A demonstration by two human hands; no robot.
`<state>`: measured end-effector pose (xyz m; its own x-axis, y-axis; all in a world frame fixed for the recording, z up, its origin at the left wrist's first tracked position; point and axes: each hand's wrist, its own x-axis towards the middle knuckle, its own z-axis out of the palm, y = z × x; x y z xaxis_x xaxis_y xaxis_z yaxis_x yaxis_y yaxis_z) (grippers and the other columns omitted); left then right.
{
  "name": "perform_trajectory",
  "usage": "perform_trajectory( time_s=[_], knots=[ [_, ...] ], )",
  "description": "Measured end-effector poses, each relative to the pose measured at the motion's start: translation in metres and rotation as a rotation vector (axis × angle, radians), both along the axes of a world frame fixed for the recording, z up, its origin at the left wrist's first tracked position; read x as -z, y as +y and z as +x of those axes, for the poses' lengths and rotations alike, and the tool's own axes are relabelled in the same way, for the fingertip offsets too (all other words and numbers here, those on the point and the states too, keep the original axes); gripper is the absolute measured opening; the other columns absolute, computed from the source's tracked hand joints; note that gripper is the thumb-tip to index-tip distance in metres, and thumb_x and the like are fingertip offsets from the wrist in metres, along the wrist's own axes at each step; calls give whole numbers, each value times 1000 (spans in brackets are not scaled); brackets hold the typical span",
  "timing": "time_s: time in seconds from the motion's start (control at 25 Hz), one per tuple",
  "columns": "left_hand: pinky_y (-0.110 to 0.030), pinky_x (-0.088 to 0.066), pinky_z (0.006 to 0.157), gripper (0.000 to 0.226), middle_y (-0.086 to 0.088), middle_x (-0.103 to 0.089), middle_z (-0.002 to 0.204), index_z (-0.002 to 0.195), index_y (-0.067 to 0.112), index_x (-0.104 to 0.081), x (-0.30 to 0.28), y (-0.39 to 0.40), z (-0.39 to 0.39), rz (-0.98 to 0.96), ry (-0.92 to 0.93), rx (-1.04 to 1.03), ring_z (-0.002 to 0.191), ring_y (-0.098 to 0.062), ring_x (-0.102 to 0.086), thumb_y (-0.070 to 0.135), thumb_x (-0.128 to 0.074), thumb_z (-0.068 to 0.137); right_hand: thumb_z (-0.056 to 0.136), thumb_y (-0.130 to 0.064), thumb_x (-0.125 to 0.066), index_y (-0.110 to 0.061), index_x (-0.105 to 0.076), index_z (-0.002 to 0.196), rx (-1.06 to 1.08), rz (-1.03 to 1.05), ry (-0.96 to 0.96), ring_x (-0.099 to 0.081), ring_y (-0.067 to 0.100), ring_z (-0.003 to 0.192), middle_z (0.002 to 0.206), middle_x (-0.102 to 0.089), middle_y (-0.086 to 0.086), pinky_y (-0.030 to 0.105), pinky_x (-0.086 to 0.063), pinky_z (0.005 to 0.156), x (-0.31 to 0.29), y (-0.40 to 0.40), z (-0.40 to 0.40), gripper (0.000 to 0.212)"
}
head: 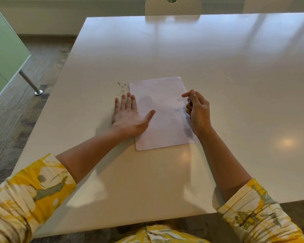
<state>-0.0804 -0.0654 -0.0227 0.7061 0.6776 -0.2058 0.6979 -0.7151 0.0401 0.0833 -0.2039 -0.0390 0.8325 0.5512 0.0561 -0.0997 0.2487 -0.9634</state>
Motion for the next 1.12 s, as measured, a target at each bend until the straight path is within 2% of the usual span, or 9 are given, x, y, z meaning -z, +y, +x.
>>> perform_trajectory(
  time_s=[0.08, 0.16, 0.24, 0.32, 0.52, 0.72, 0.92, 1.04, 1.12],
  knots=[
    [-39, 18, 121, 86, -4, 27, 162, 155, 10, 20, -3, -20, 14, -73, -147, 118, 148, -18, 27, 68, -9, 97, 107, -20, -41, -6, -67, 90, -1, 3, 8, -28, 7, 50, 60, -37, -6, 18, -25, 46, -1, 2, 1, 34],
    [-37, 13, 123, 73, -2, 21, 164, 156, 13, 14, 1, -58, 26, -192, -301, 327, 149, -13, 23, 55, -16, 104, 107, -19, -40, -8, -66, 88, 1, 8, 21, -29, 6, 50, 61, -38, -6, 17, -26, 46, -2, 1, 0, 34],
    [-35, 10, 124, 65, -1, 13, 166, 158, 16, 8, 12, -89, 29, -249, -328, 471, 150, -10, 19, 46, -17, 107, 107, -20, -40, -9, -67, 88, 2, 14, 19, -32, 6, 53, 63, -40, -5, 17, -30, 50, -2, -1, -1, 34],
    [-35, 11, 123, 63, -1, 13, 166, 157, 17, 7, 20, -95, 28, -192, -272, 506, 150, -10, 20, 47, -15, 106, 107, -21, -40, -9, -67, 90, 2, 7, 7, -34, 7, 56, 64, -40, -3, 17, -33, 52, -2, -3, -2, 33],
    [-35, 11, 123, 72, 2, 20, 164, 157, 19, 13, 22, -52, 20, -94, -182, 470, 149, -9, 22, 58, -12, 102, 107, -18, -39, -8, -66, 90, 11, -15, 3, -32, 6, 52, 64, -39, -3, 17, -29, 47, -5, -2, -3, 33],
    [-36, 13, 123, 81, 5, 20, 164, 157, 18, 14, 22, -7, 7, -47, -155, 315, 149, -9, 22, 67, -12, 97, 107, -17, -40, -6, -66, 90, 25, -20, 1, -31, 6, 51, 64, -38, -2, 17, -28, 46, -3, -2, -2, 33],
    [-38, 16, 122, 93, 4, 26, 162, 155, 15, 18, 17, 29, -2, -55, -140, 234, 143, -9, 37, 78, 0, 89, 106, -16, -40, -8, -67, 91, 27, -37, -27, -31, 7, 50, 63, -37, -2, 18, -30, 46, -1, -3, -2, 32],
    [-39, 20, 120, 95, 1, 26, 162, 155, 12, 17, 12, 47, -5, -15, -100, 200, 142, -12, 39, 78, 4, 89, 106, -16, -40, -9, -67, 90, 23, -52, -48, -31, 9, 51, 63, -38, -2, 20, -30, 47, 0, -2, -1, 33],
    [-43, 23, 118, 87, -1, 24, 163, 156, 10, 15, 7, 60, -5, 66, -45, 161, 142, -15, 39, 70, 3, 94, 106, -15, -40, -10, -68, 90, 20, -56, -56, -32, 9, 51, 62, -39, -2, 21, -30, 48, 1, -2, 0, 33]
  ],
)
